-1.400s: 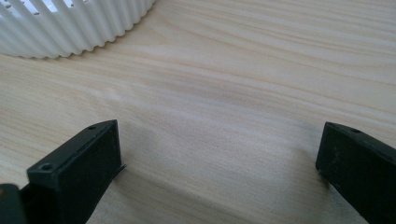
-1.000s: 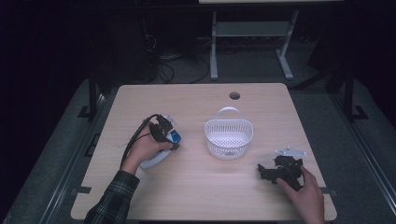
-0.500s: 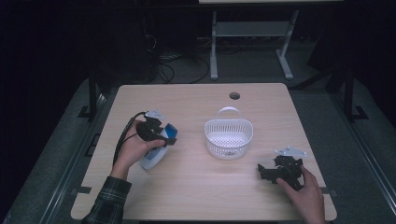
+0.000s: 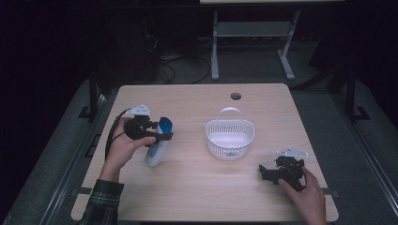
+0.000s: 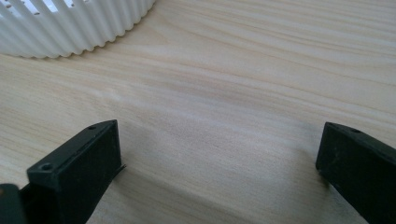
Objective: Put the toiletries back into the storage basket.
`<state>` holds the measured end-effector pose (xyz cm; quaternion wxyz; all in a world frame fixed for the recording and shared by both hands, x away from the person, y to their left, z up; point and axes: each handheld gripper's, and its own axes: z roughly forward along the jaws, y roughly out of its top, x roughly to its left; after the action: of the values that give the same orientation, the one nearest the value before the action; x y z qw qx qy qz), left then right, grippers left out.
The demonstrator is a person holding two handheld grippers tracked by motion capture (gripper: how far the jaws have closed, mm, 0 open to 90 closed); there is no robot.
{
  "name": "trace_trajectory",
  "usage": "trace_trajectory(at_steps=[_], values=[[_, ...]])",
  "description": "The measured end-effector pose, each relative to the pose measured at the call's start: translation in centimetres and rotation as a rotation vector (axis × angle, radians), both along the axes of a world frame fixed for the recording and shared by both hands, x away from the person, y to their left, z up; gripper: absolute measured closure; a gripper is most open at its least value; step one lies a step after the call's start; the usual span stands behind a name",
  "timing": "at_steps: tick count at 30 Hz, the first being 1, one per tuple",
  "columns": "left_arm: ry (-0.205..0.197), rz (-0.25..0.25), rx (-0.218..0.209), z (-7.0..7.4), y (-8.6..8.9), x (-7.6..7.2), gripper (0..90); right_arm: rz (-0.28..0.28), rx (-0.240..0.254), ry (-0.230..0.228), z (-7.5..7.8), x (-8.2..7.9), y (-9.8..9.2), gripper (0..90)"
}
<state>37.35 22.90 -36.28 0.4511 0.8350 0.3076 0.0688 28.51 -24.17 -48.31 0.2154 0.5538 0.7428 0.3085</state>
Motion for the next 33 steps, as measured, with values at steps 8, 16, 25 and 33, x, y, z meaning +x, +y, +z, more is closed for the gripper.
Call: trace_trajectory(at_steps=[8, 16, 25, 33], values=[[-0.056, -0.038, -0.098, 0.5, 0.8, -0.2, 36.2, 0.001, 0.000, 0.000, 0.0, 0.0, 0.0, 0.0], [-0.099, -0.063, -0.172, 1.5, 0.6, -0.6, 36.3, 0.002, 0.001, 0.001, 0.0, 0.0, 0.0, 0.0], [-0.115, -0.075, -0.203, 2.4, -0.3, -0.6, 36.2, 0.004, 0.002, 0.001, 0.0, 0.0, 0.0, 0.0], [-0.134, -0.100, -0.224, 3.2, -1.5, -0.4, 36.2, 0.006, 0.003, 0.002, 0.0, 0.0, 0.1, 0.0]])
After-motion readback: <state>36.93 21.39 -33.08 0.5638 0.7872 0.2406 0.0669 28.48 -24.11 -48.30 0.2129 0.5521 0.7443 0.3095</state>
